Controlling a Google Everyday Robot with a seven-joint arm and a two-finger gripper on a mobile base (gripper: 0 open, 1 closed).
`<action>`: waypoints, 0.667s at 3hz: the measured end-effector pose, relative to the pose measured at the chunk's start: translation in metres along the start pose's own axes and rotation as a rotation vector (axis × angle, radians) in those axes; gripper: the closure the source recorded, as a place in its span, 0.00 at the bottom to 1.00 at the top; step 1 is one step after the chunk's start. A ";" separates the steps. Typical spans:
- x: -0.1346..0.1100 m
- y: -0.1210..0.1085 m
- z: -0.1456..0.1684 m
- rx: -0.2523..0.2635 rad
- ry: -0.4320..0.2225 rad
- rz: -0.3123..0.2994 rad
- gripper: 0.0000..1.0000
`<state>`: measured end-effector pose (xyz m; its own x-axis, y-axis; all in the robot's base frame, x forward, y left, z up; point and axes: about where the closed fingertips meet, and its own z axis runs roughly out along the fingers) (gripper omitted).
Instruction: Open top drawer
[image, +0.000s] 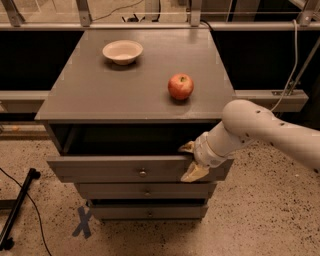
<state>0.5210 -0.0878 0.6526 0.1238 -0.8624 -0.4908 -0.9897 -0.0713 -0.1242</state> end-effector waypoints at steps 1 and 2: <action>0.002 0.009 -0.001 -0.011 -0.011 0.005 0.48; 0.003 0.014 -0.004 -0.014 -0.016 0.005 0.47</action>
Offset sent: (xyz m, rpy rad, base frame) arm -0.0336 -0.0186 0.0080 0.0310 0.0209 0.0080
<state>0.5073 -0.0934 0.6524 0.1201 -0.8547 -0.5050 -0.9911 -0.0742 -0.1102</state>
